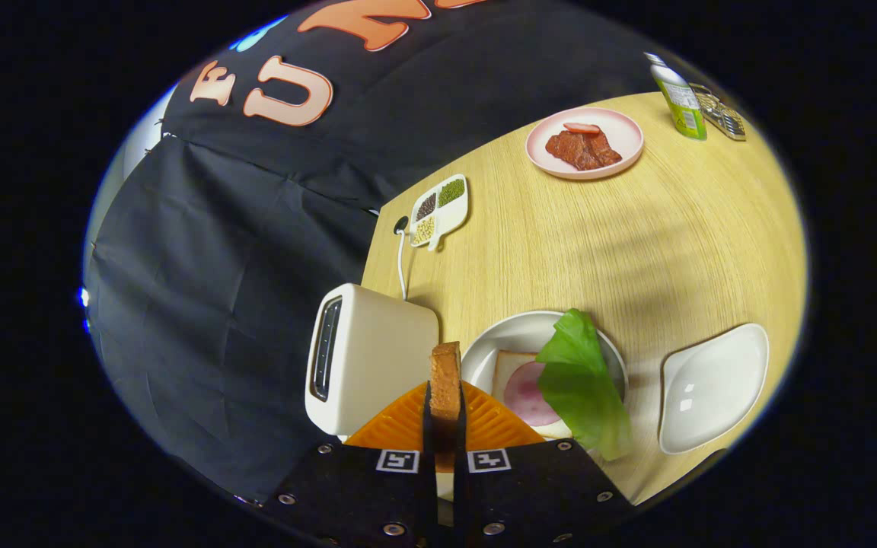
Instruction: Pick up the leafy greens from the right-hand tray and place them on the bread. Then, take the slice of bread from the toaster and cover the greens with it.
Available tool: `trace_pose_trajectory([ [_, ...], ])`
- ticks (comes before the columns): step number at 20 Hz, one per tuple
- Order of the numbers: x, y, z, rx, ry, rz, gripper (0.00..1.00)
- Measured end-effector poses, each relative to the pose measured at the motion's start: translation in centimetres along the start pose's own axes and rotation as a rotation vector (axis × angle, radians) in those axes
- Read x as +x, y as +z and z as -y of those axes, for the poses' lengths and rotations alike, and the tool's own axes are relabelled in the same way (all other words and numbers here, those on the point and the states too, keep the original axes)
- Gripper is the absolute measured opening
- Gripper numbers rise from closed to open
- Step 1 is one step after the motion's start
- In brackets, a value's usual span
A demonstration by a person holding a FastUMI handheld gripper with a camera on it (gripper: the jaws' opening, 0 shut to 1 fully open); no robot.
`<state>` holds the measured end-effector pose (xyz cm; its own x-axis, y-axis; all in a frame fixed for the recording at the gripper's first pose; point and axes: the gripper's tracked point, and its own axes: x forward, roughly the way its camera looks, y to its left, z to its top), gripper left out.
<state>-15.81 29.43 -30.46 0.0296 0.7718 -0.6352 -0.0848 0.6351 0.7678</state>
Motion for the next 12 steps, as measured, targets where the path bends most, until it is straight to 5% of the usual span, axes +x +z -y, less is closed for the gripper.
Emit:
trace_pose_trajectory([
  [4, 1.8, -1.2, 2.3, 0.046, 0.005, -0.01, 0.09],
  [8, 2.0, -1.1, 5.5, 0.007, -0.102, 0.019, 0.1],
  [12, 1.4, -1.2, 6.7, -0.055, -0.177, 0.035, 0.25],
])
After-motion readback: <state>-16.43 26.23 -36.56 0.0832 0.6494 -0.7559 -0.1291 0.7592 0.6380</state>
